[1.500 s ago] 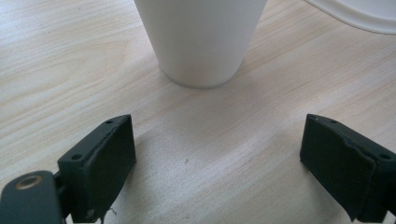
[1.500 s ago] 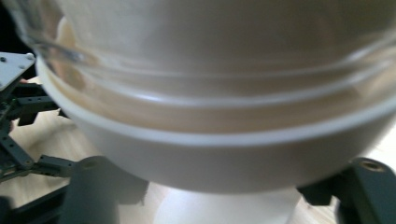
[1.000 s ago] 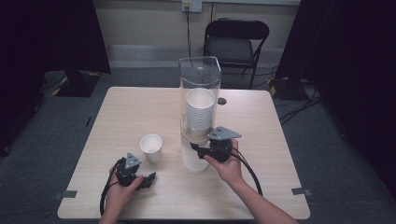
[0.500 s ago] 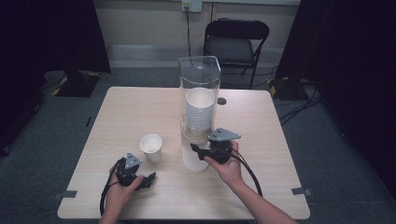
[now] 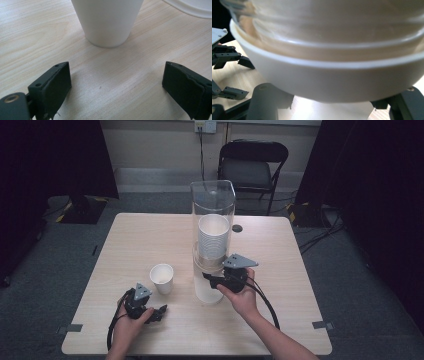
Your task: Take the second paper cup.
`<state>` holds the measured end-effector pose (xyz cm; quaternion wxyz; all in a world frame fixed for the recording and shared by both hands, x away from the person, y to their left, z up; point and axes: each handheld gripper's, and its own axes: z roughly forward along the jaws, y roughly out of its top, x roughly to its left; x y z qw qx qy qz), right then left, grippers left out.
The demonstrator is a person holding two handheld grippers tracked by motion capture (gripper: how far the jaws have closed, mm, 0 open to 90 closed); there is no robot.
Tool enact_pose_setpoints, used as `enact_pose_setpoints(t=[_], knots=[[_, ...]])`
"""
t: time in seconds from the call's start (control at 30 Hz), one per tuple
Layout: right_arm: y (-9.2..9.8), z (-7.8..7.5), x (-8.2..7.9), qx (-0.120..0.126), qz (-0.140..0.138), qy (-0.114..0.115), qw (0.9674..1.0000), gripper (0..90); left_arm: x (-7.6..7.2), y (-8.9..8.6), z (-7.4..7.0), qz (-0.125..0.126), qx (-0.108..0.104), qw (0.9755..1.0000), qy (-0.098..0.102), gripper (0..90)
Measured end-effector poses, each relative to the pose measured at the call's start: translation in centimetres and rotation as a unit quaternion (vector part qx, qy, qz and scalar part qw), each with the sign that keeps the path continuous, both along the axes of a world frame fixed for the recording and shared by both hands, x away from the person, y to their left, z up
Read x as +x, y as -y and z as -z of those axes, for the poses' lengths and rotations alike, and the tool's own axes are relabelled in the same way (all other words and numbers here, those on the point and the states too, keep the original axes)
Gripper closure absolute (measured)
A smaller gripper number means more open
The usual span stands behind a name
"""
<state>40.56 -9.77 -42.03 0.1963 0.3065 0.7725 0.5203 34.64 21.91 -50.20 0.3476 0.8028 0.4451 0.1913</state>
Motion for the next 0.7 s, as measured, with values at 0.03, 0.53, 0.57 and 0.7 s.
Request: enact_pose_setpoints(t=[0.03,0.53,0.57,0.7], knots=[[0.0,0.0,0.0,-0.002,-0.003,0.0,1.0,35.6,0.0,0.0,0.0,0.0,0.0,1.0,0.0,8.0],[0.1,0.6,-0.1,-0.014,-0.009,0.019,0.9997,36.7,0.0,0.0,0.0,-0.001,0.001,1.0,0.0,7.9],[0.1,0.7,-0.1,-0.026,-0.01,0.014,0.9995,37.0,0.0,0.0,0.0,-0.001,0.0,1.0,0.0,7.9],[1.2,7.3,-0.4,-0.082,0.006,-0.083,0.9932,37.2,0.0,0.0,0.0,0.0,0.0,1.0,0.0,7.9]])
